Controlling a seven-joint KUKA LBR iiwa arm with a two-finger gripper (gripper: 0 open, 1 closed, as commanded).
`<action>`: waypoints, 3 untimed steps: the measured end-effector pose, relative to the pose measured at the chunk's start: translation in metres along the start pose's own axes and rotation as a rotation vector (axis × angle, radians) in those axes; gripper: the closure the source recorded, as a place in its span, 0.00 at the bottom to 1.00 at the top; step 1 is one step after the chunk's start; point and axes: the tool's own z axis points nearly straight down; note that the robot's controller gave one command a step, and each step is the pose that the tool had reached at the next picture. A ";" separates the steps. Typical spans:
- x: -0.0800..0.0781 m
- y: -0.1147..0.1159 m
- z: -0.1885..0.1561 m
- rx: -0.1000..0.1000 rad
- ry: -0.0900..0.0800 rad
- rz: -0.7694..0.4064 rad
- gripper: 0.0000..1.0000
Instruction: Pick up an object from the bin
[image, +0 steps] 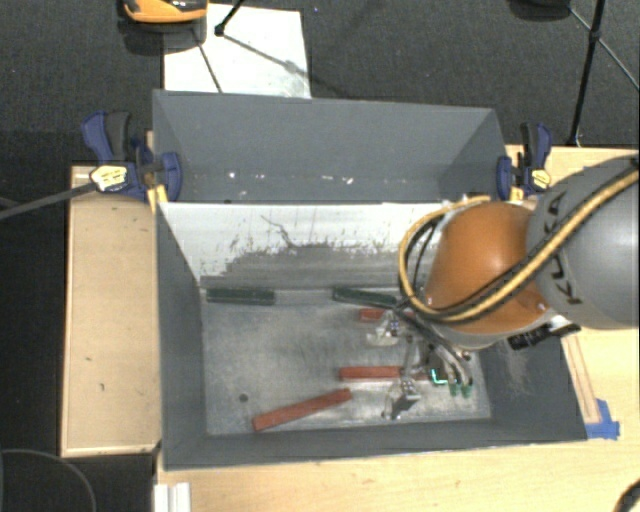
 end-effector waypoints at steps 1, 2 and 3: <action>-0.002 0.000 -0.004 0.000 -0.008 0.002 0.00; -0.056 0.008 0.074 -0.001 -0.022 -0.033 1.00; -0.056 0.008 0.074 -0.001 -0.022 -0.032 1.00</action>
Offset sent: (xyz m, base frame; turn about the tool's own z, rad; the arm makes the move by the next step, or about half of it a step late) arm 0.0502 0.0083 -0.0798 -0.0367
